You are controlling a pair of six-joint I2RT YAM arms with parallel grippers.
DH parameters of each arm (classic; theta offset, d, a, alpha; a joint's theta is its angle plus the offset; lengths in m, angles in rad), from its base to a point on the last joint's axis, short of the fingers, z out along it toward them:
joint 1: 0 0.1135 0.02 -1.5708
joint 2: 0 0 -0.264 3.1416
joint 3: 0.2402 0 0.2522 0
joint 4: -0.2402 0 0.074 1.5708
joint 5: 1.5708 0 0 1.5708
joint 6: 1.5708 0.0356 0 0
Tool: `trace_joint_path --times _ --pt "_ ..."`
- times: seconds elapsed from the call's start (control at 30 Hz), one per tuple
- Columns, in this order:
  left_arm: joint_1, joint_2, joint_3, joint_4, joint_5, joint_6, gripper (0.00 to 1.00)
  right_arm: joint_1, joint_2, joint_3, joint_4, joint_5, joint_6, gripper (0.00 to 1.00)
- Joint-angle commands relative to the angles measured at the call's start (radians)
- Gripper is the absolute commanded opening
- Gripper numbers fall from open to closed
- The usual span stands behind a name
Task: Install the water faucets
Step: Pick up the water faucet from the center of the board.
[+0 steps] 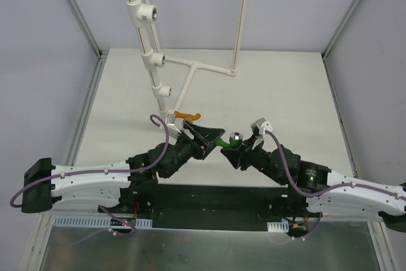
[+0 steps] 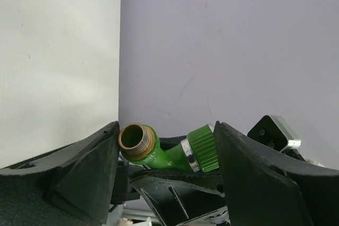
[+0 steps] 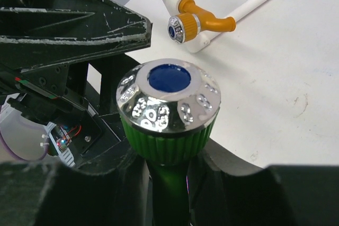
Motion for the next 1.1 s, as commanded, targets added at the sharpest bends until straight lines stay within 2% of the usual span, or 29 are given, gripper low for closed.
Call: trace_joint_path --times 0.0,0.17,0.3,0.47,0.5,0.53,0.57,0.63,0.7,0.83,1.07 --pt "0.001 -0.035 0.005 0.097 -0.013 -0.005 0.71 0.003 0.014 0.018 -0.054 -0.055 0.011 0.0" --pt "0.001 -0.026 0.005 0.097 -0.013 -0.011 0.69 0.003 -0.018 0.006 -0.048 -0.042 0.016 0.0" --pt "0.0 -0.014 0.005 0.109 -0.006 -0.014 0.43 0.003 -0.036 -0.001 -0.029 -0.03 0.015 0.0" --pt "0.001 0.018 0.012 0.135 0.013 -0.016 0.23 0.003 -0.036 0.012 0.027 -0.03 -0.007 0.0" --pt "0.001 0.023 0.015 0.14 0.019 -0.016 0.14 0.001 -0.033 0.016 0.038 -0.03 -0.01 0.0" --pt "0.001 0.029 0.018 0.146 0.022 -0.011 0.1 0.003 -0.029 0.019 0.044 -0.03 -0.015 0.0" --pt "0.001 0.034 0.019 0.152 0.026 -0.01 0.0 0.003 -0.024 0.024 0.052 -0.026 -0.016 0.0" --pt "0.001 0.041 0.024 0.158 0.033 -0.008 0.0 0.003 -0.023 0.025 0.064 -0.015 -0.019 0.0" --pt "0.001 0.044 0.027 0.158 0.039 -0.011 0.0 0.003 -0.032 0.024 0.086 0.002 -0.021 0.14" --pt "0.001 0.047 0.021 0.16 0.037 -0.045 0.0 0.003 -0.079 -0.005 0.164 0.04 -0.039 0.34" --pt "0.001 0.07 0.027 0.195 0.045 -0.103 0.0 0.003 -0.127 -0.025 0.27 0.077 -0.077 0.44"
